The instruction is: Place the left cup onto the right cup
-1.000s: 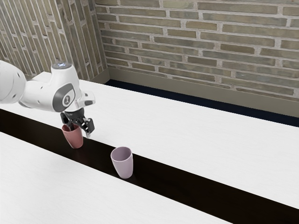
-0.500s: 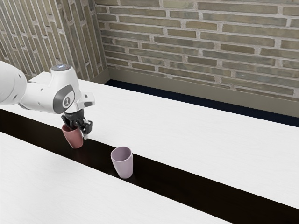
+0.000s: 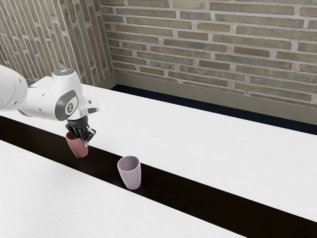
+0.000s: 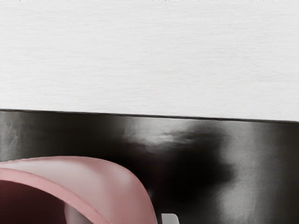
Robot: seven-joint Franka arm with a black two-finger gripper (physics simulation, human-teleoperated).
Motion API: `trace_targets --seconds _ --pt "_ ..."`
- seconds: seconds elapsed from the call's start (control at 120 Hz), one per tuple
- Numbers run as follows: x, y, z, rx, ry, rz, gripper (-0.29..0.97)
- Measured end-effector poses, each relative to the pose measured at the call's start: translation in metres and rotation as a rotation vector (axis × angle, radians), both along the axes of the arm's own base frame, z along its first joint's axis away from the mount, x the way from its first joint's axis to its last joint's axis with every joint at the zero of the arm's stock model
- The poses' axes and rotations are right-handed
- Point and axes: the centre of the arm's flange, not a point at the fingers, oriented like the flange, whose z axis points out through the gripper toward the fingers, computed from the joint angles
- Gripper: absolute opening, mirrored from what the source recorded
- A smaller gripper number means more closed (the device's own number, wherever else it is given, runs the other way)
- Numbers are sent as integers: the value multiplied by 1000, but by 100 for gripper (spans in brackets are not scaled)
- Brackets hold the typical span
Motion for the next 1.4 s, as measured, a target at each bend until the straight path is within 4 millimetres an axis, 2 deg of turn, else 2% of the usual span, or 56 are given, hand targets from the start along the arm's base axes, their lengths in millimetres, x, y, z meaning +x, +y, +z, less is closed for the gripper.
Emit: trace_targets --seconds 0.275,0.525,0.725,0.908,1.092,1.4 --pt "0 0 0 11 4 -6 -9" --pt "0 -1 11 21 -5 -8 -10" --pt "0 -7 34 39 -23 -25 -10" --pt "2 -26 64 67 -38 -64 -10" --pt "4 -60 90 100 -46 -115 -10" --pt "8 -100 115 120 -55 -124 -10"
